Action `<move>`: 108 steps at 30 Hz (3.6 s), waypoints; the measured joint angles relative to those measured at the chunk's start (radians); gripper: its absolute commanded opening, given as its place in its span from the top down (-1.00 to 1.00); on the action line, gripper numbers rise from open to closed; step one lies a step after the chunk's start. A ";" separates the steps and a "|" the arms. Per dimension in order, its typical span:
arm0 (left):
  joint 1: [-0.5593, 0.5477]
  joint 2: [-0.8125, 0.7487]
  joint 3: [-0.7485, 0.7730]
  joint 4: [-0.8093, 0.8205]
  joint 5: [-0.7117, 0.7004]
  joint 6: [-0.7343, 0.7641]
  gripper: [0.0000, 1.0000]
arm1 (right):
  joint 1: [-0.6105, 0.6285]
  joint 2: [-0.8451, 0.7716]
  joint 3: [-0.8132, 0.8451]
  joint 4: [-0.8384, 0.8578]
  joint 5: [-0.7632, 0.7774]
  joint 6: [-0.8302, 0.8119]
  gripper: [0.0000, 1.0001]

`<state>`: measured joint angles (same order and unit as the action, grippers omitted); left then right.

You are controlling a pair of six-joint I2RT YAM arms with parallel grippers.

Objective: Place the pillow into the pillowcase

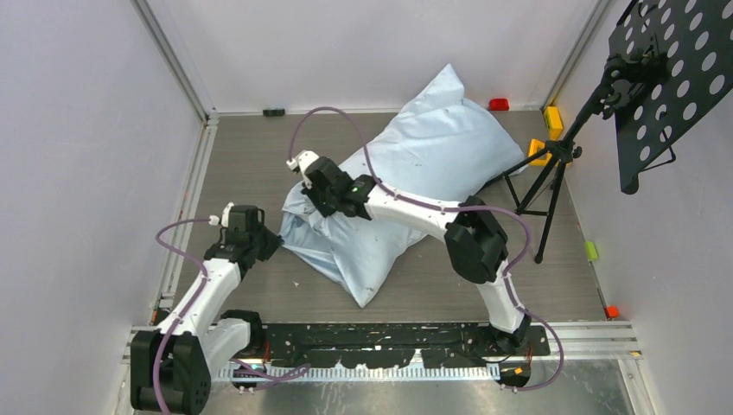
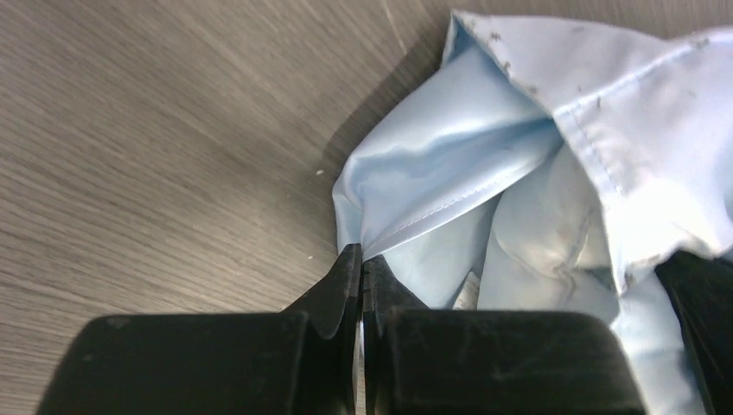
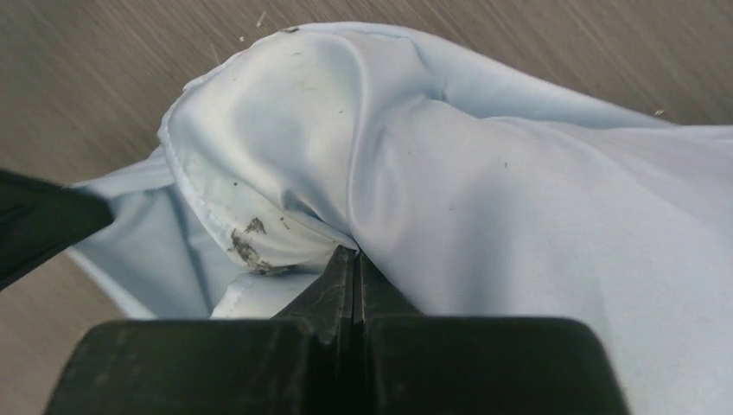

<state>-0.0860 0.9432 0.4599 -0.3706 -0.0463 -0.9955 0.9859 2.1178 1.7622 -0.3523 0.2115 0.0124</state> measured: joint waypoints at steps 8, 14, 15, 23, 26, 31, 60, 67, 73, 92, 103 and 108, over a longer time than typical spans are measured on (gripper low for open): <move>0.009 0.055 0.121 -0.051 -0.030 0.008 1.00 | -0.061 -0.107 -0.045 -0.063 -0.179 0.101 0.99; 0.016 0.019 0.183 -0.122 -0.049 0.029 1.00 | -0.074 -0.106 -0.037 -0.105 -0.237 0.123 0.99; 0.023 0.017 0.192 -0.129 -0.049 0.031 1.00 | -0.075 -0.106 -0.036 -0.110 -0.252 0.122 0.99; 0.133 0.132 0.324 -0.171 -0.014 0.035 1.00 | -0.071 -0.084 -0.025 -0.120 -0.279 0.116 0.99; 0.158 0.154 0.381 -0.185 0.006 0.035 1.00 | -0.062 -0.052 0.000 -0.120 -0.258 0.114 1.00; 0.165 0.148 0.431 -0.162 0.077 0.055 1.00 | -0.050 0.035 0.092 -0.143 -0.194 0.115 0.99; 0.108 0.292 0.167 0.187 0.383 0.050 1.00 | -0.034 0.053 0.380 -0.397 -0.032 0.372 0.08; 0.108 0.319 0.180 0.216 0.390 0.026 1.00 | 0.162 -0.144 0.163 -0.367 0.285 0.268 -0.03; 0.108 0.338 0.180 0.224 0.399 0.006 1.00 | 0.222 -0.092 0.150 -0.330 0.372 0.177 -0.10; 0.108 0.338 0.208 0.225 0.415 0.003 1.00 | 0.203 0.047 0.306 -0.338 0.535 0.042 1.00; 0.108 0.368 0.246 0.225 0.426 0.006 1.00 | 0.164 -0.018 0.388 -0.503 0.634 0.109 1.00; 0.108 0.394 0.286 0.224 0.440 0.008 1.00 | 0.085 -0.094 0.263 -0.549 0.669 0.196 0.99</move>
<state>0.0216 1.3373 0.7464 -0.1467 0.3939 -0.9878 1.0710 2.0239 2.0254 -0.9009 0.8803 0.2085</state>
